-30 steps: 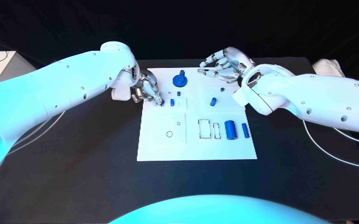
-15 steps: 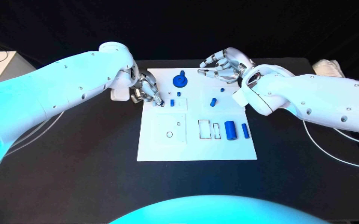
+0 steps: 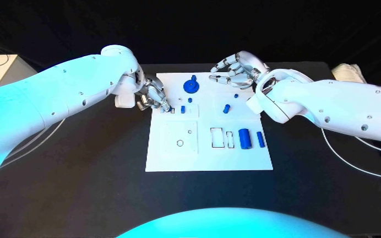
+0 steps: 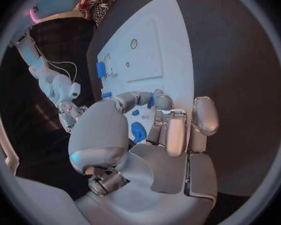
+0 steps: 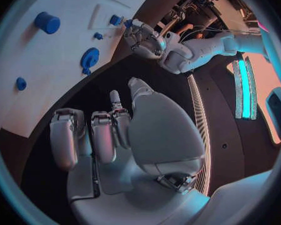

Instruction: Assemble the parts on the task board

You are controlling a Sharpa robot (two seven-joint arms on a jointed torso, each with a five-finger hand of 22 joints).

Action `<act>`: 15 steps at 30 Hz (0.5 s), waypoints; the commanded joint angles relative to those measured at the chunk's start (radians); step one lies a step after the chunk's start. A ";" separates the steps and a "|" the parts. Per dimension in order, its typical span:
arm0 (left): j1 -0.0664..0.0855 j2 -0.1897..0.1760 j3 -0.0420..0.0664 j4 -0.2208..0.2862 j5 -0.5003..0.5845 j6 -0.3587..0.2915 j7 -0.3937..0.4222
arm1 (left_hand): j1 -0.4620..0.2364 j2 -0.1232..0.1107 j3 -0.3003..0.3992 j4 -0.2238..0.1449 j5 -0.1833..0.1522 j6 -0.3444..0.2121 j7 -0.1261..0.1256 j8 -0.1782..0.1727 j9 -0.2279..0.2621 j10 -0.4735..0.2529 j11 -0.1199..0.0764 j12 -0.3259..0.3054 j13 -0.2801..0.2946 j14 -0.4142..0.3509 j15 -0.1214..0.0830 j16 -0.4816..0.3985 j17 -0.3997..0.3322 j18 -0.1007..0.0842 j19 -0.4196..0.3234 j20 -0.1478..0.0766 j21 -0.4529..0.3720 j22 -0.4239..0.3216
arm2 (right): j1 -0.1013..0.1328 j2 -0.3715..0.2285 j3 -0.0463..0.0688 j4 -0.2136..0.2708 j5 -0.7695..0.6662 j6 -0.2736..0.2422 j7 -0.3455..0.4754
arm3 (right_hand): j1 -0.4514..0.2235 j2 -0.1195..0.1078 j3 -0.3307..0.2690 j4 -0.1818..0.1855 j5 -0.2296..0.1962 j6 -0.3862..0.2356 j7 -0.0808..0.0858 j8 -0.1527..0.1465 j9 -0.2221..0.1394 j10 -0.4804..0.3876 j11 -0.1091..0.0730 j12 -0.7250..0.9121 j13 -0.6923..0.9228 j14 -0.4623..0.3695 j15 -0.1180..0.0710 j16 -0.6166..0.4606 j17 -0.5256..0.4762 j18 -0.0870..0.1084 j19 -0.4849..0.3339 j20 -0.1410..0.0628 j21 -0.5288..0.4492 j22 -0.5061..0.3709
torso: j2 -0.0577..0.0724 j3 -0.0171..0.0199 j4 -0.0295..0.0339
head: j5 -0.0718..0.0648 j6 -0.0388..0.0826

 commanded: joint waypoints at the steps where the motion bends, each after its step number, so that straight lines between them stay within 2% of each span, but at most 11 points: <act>1: 0.002 -0.002 0.000 0.002 0.030 -0.004 0.014 | 0.011 0.001 0.216 -0.224 0.006 0.006 0.000 0.007 0.001 0.004 -0.003 0.003 0.002 0.052 -0.009 0.004 0.149 0.003 0.003 0.000 0.005 -0.001 | -0.001 0.003 0.000 0.004 -0.069 0.027 0.002 | 0.017 -0.007 0.017 -0.003 -0.001 0.004 0.001 0.004 -0.002 -0.003 -0.002 -0.003 0.136 0.091 -0.003 -0.003 0.196 0.006 0.057 -0.001 -0.006 0.195 | 0.000 -0.0004 0.0002 | 0.001 0.002; 8: 0.001 -0.005 0.000 0.003 0.045 -0.002 0.016 | 0.011 0.001 0.216 -0.224 0.006 0.006 0.000 0.007 0.001 0.004 -0.003 0.003 0.002 0.052 -0.009 0.004 0.149 0.003 0.003 0.000 0.005 -0.001 | -0.002 0.007 0.000 0.010 -0.124 0.047 -0.004 | 0.054 -0.020 0.076 -0.014 -0.006 0.008 0.002 0.001 -0.007 -0.003 -0.001 -0.003 0.135 0.091 -0.003 -0.004 0.196 0.005 0.058 -0.002 -0.005 0.197 | 0.001 -0.0005 0.0007 | 0.001 0.002; 15: 0.001 -0.006 -0.001 0.004 0.052 0.001 0.016 | 0.012 0.001 0.215 -0.224 0.008 0.007 0.000 0.006 0.002 0.005 -0.003 0.003 0.004 0.053 -0.009 0.005 0.152 0.003 0.001 -0.001 0.005 -0.003 | -0.004 0.013 0.000 0.017 -0.175 0.068 -0.010 | 0.062 -0.032 0.107 -0.018 -0.006 0.009 0.003 -0.002 -0.010 -0.004 -0.001 -0.004 0.135 0.091 -0.003 -0.004 0.195 0.005 0.058 -0.002 -0.005 0.197 | 0.001 0.0005 -0.0015 | 0.004 0.004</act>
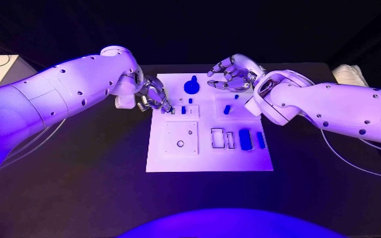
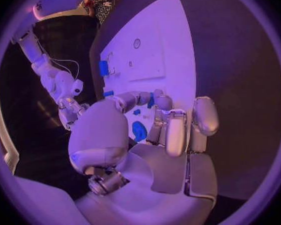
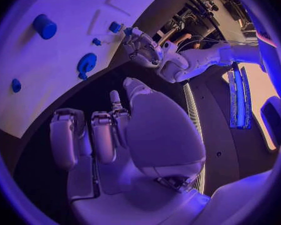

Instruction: Assemble the parts on the task board

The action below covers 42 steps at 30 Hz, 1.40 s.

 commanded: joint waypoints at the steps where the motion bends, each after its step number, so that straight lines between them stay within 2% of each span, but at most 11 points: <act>1: 0.001 -0.001 0.000 0.004 0.020 0.003 0.012 | 0.010 0.000 0.215 -0.224 0.004 0.007 0.000 0.002 0.002 0.003 -0.003 0.003 0.003 0.053 -0.009 0.005 0.152 0.003 0.001 -0.001 0.005 -0.003 | -0.003 0.003 0.000 0.008 -0.077 0.041 -0.004 | 0.008 -0.001 0.008 0.000 -0.006 0.006 0.000 -0.002 -0.001 -0.004 -0.001 -0.004 0.135 0.091 -0.003 -0.004 0.194 0.005 0.058 -0.002 -0.005 0.197 | 0.000 0.0003 -0.0014 | 0.000 0.001; 6: 0.001 -0.002 0.000 0.003 0.024 0.003 0.013 | 0.010 0.000 0.215 -0.224 0.004 0.007 0.000 0.002 0.002 0.003 -0.003 0.003 0.003 0.053 -0.009 0.005 0.152 0.003 0.001 -0.001 0.005 -0.003 | -0.005 0.007 0.000 0.014 -0.108 0.053 -0.009 | 0.016 -0.012 0.038 -0.006 -0.010 0.006 0.001 -0.007 -0.005 -0.004 0.000 -0.004 0.134 0.090 -0.003 -0.004 0.194 0.005 0.058 -0.002 -0.005 0.198 | 0.000 0.0009 0.0005 | 0.000 0.001; 9: 0.001 -0.002 0.000 0.004 0.026 0.003 0.014 | 0.010 0.000 0.215 -0.224 0.004 0.007 0.000 0.002 0.002 0.003 -0.003 0.003 0.003 0.053 -0.009 0.005 0.152 0.003 0.001 -0.001 0.005 -0.003 | -0.006 0.009 0.000 0.016 -0.131 0.059 -0.012 | 0.032 -0.021 0.090 -0.023 -0.023 0.009 0.003 -0.012 -0.009 -0.004 0.001 -0.004 0.134 0.090 -0.002 -0.004 0.195 0.005 0.058 -0.002 -0.005 0.199 | 0.000 0.0007 -0.0006 | 0.001 0.002; 13: 0.001 -0.010 0.000 0.012 0.033 -0.001 0.015 | 0.010 0.000 0.215 -0.224 0.004 0.007 0.000 0.002 0.002 0.003 -0.003 0.003 0.003 0.053 -0.009 0.005 0.152 0.003 0.001 -0.001 0.005 -0.003 | -0.008 0.014 0.000 0.022 -0.182 0.070 -0.017 | 0.030 -0.048 0.200 -0.061 -0.023 0.019 0.006 -0.022 -0.017 -0.004 0.004 -0.003 0.133 0.091 0.000 -0.004 0.195 0.005 0.059 -0.001 -0.004 0.201 | 0.001 0.0008 -0.0026 | 0.003 0.003; 15: 0.000 -0.018 0.000 0.019 0.043 -0.004 0.018 | 0.010 0.000 0.215 -0.224 0.004 0.007 0.000 0.002 0.002 0.003 -0.003 0.003 0.003 0.053 -0.009 0.005 0.152 0.003 0.001 -0.001 0.005 -0.003 | -0.010 0.017 0.000 0.025 -0.206 0.077 -0.019 | 0.026 -0.054 0.229 -0.074 -0.023 0.022 0.007 -0.025 -0.019 -0.004 0.005 -0.004 0.133 0.091 0.000 -0.004 0.195 0.005 0.059 -0.001 -0.004 0.201 | 0.002 0.0007 -0.0037 | 0.003 0.005; 16: 0.000 -0.029 0.003 0.029 0.059 -0.007 0.028 | 0.010 0.000 0.215 -0.224 0.004 0.007 0.000 0.002 0.002 0.003 -0.003 0.003 0.003 0.053 -0.009 0.005 0.152 0.003 0.001 -0.001 0.005 -0.003 | -0.011 0.021 -0.001 0.029 -0.236 0.086 -0.023 | 0.019 -0.061 0.294 -0.107 -0.031 0.029 0.007 -0.031 -0.022 -0.003 0.003 -0.002 0.133 0.091 -0.001 -0.004 0.196 0.004 0.060 -0.001 -0.002 0.203 | 0.002 0.0004 -0.0043 | 0.001 0.006; 18: -0.001 -0.045 0.005 0.042 0.080 -0.009 0.044 | 0.010 0.000 0.215 -0.224 0.006 0.008 0.000 0.001 0.003 0.004 -0.003 0.004 0.003 0.052 -0.009 0.005 0.151 0.004 -0.001 -0.001 0.004 -0.006 | -0.013 0.026 -0.001 0.034 -0.273 0.097 -0.028 | 0.003 -0.065 0.341 -0.133 -0.033 0.031 0.004 -0.038 -0.025 -0.002 0.000 -0.001 0.134 0.091 -0.002 -0.004 0.197 0.004 0.060 -0.002 -0.001 0.204 | 0.001 0.0003 -0.0027 | 0.000 0.006; 22: -0.001 -0.077 0.011 0.067 0.113 -0.016 0.080 | 0.010 0.000 0.215 -0.224 0.006 0.008 0.000 0.001 0.004 0.005 -0.003 0.004 0.005 0.053 -0.009 0.005 0.152 0.004 -0.002 -0.001 0.003 -0.006 | -0.016 0.038 -0.003 0.043 -0.342 0.118 -0.038 | -0.026 -0.066 0.431 -0.191 -0.035 0.025 -0.005 -0.059 -0.036 0.001 -0.006 0.002 0.136 0.092 -0.008 -0.002 0.201 0.003 0.063 -0.009 0.005 0.209 | -0.001 0.0016 0.0003 | -0.004 0.006; 28: -0.002 -0.120 0.017 0.092 0.159 -0.024 0.113 | 0.010 -0.001 0.214 -0.224 0.006 0.009 0.000 0.001 0.004 0.010 -0.003 0.007 0.012 0.055 -0.009 0.007 0.157 0.002 0.004 -0.001 0.006 0.000 | -0.022 0.069 -0.006 0.048 -0.444 0.137 -0.067 | -0.066 -0.053 0.522 -0.265 -0.038 0.011 -0.019 -0.085 -0.051 0.006 -0.021 0.006 0.139 0.093 -0.022 0.001 0.206 0.001 0.065 -0.019 0.013 0.214 | -0.001 -0.0002 0.0016 | -0.005 0.009; 34: -0.005 -0.143 0.019 0.106 0.195 -0.014 0.125 | 0.010 -0.001 0.214 -0.225 0.007 0.009 -0.001 0.001 0.005 0.011 -0.003 0.008 0.014 0.057 -0.009 0.008 0.160 0.002 0.005 -0.001 0.006 0.001 | -0.035 0.105 -0.009 0.041 -0.510 0.111 -0.112 | -0.087 -0.042 0.552 -0.291 -0.037 -0.002 -0.025 -0.098 -0.058 0.009 -0.037 0.008 0.141 0.094 -0.034 0.002 0.210 0.000 0.067 -0.029 0.017 0.217 | -0.001 -0.0019 0.0037 | -0.001 0.013; 42: -0.007 -0.156 0.019 0.122 0.228 0.002 0.125 | 0.010 -0.002 0.213 -0.225 0.007 0.010 -0.001 0.000 0.005 0.012 -0.003 0.008 0.015 0.058 -0.009 0.009 0.163 0.002 0.005 -0.001 0.006 0.001 | -0.049 0.154 -0.010 0.021 -0.544 0.055 -0.162 | -0.119 -0.028 0.588 -0.324 -0.021 -0.031 -0.040 -0.119 -0.069 0.013 -0.058 0.011 0.144 0.095 -0.052 0.003 0.212 -0.002 0.072 -0.046 0.027 0.223 | 0.001 -0.0023 0.0012 | 0.004 0.017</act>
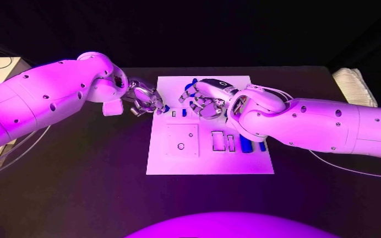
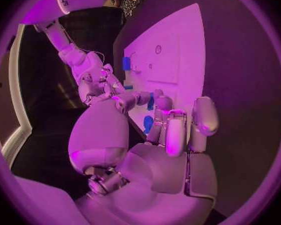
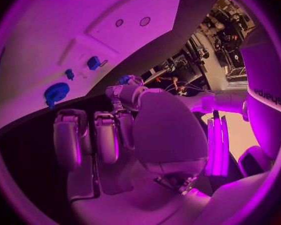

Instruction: Assemble the parts on the task board

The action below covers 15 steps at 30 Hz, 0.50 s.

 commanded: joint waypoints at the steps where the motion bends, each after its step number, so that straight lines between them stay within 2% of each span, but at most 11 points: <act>1: -0.001 0.000 0.001 0.005 0.054 0.017 0.023 | 0.009 -0.003 0.216 -0.222 0.004 0.007 0.002 0.006 0.002 0.008 -0.003 0.004 0.002 0.058 -0.009 0.005 0.163 0.002 0.005 -0.001 0.006 0.001 | -0.005 0.014 0.000 -0.008 -0.061 -0.042 -0.052 | -0.014 -0.002 0.008 -0.003 0.004 -0.009 -0.002 -0.007 -0.002 -0.001 -0.008 0.007 0.145 0.092 -0.009 0.003 0.213 -0.002 0.071 -0.010 0.005 0.223 | 0.001 -0.0001 -0.0005 | 0.002 0.002; 3: -0.001 -0.001 0.001 0.006 0.060 0.017 0.024 | 0.009 -0.003 0.216 -0.222 0.004 0.007 0.002 0.006 0.002 0.008 -0.003 0.004 0.002 0.058 -0.009 0.005 0.163 0.002 0.005 -0.001 0.006 0.001 | -0.009 0.024 0.000 -0.012 -0.063 -0.048 -0.055 | -0.017 0.000 0.011 -0.007 0.005 -0.013 -0.004 -0.009 -0.003 -0.001 -0.009 0.007 0.145 0.092 -0.010 0.004 0.213 -0.002 0.072 -0.011 0.007 0.224 | 0.001 0.0005 0.0002 | 0.002 0.002; 9: -0.002 -0.004 0.001 0.011 0.078 0.013 0.024 | 0.008 -0.004 0.216 -0.222 0.005 0.008 0.002 0.006 0.002 0.010 -0.003 0.005 0.004 0.059 -0.009 0.006 0.165 0.002 0.006 -0.001 0.007 0.002 | -0.024 0.063 0.000 -0.031 -0.067 -0.046 -0.060 | -0.018 0.000 0.012 -0.008 0.005 -0.014 -0.004 -0.010 -0.004 -0.001 -0.010 0.007 0.145 0.092 -0.011 0.003 0.213 -0.002 0.072 -0.012 0.007 0.224 | 0.001 0.0021 -0.0038 | 0.005 0.002; 15: -0.002 -0.003 0.001 0.013 0.082 0.012 0.025 | 0.008 -0.004 0.216 -0.222 0.005 0.008 0.002 0.006 0.002 0.010 -0.003 0.005 0.004 0.059 -0.009 0.006 0.165 0.002 0.006 -0.001 0.007 0.002 | -0.031 0.084 0.000 -0.042 -0.085 -0.058 -0.078 | -0.019 0.000 0.014 -0.010 0.005 -0.015 -0.005 -0.011 -0.004 -0.001 -0.010 0.006 0.144 0.092 -0.011 0.004 0.214 -0.002 0.072 -0.012 0.007 0.224 | 0.001 0.0020 -0.0012 | 0.003 0.003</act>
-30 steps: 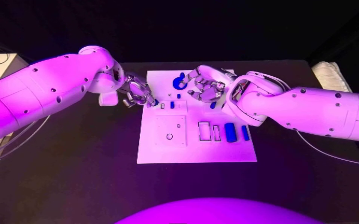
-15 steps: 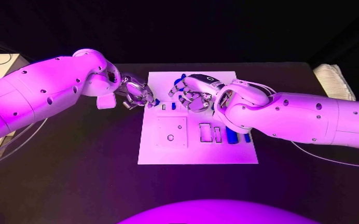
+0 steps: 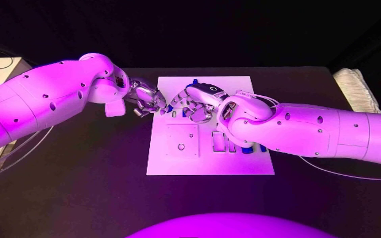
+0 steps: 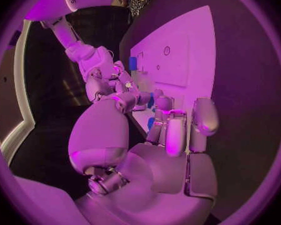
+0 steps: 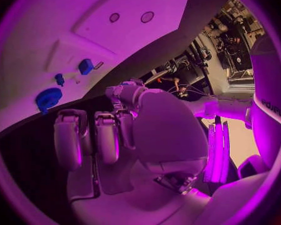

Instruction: Assemble the parts on the task board

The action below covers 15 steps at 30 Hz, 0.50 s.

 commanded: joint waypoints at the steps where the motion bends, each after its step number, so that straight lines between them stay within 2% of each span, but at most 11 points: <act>1: -0.001 0.002 0.001 0.003 0.028 0.011 0.016 | 0.008 -0.004 0.216 -0.222 0.005 0.008 0.002 0.003 0.001 0.008 -0.004 0.005 0.000 0.059 -0.009 0.006 0.165 0.002 0.006 -0.001 0.007 0.001 | -0.003 0.008 0.000 -0.005 -0.038 -0.021 -0.028 | -0.011 0.000 0.006 -0.002 0.005 -0.008 0.002 -0.003 -0.001 0.002 -0.007 0.006 0.144 0.092 -0.004 0.004 0.214 -0.002 0.072 -0.005 0.006 0.225 | 0.000 0.0001 0.0007 | -0.002 0.001; 4: -0.001 0.002 0.001 0.004 0.029 0.010 0.014 | 0.008 -0.004 0.216 -0.222 0.005 0.009 0.002 0.003 0.001 0.009 -0.005 0.005 0.001 0.060 -0.009 0.007 0.166 0.002 0.006 -0.001 0.006 0.001 | -0.005 0.016 0.000 -0.010 -0.042 -0.024 -0.033 | -0.012 0.000 0.006 -0.002 0.005 -0.008 0.002 -0.003 -0.001 0.002 -0.007 0.006 0.144 0.092 -0.004 0.004 0.215 -0.003 0.073 -0.006 0.007 0.225 | 0.000 -0.0004 -0.0001 | -0.001 0.001; 15: -0.001 0.004 0.001 0.001 0.030 0.008 0.010 | 0.008 -0.004 0.216 -0.222 0.005 0.009 0.002 0.003 0.001 0.009 -0.005 0.005 0.001 0.060 -0.009 0.007 0.166 0.002 0.006 -0.001 0.006 0.001 | -0.008 0.024 0.000 -0.008 -0.046 -0.046 -0.033 | -0.014 0.000 0.007 -0.003 0.005 -0.006 0.004 -0.002 -0.001 0.002 -0.007 0.006 0.144 0.092 -0.005 0.004 0.215 -0.003 0.073 -0.006 0.008 0.226 | 0.000 0.0015 -0.0013 | 0.001 0.002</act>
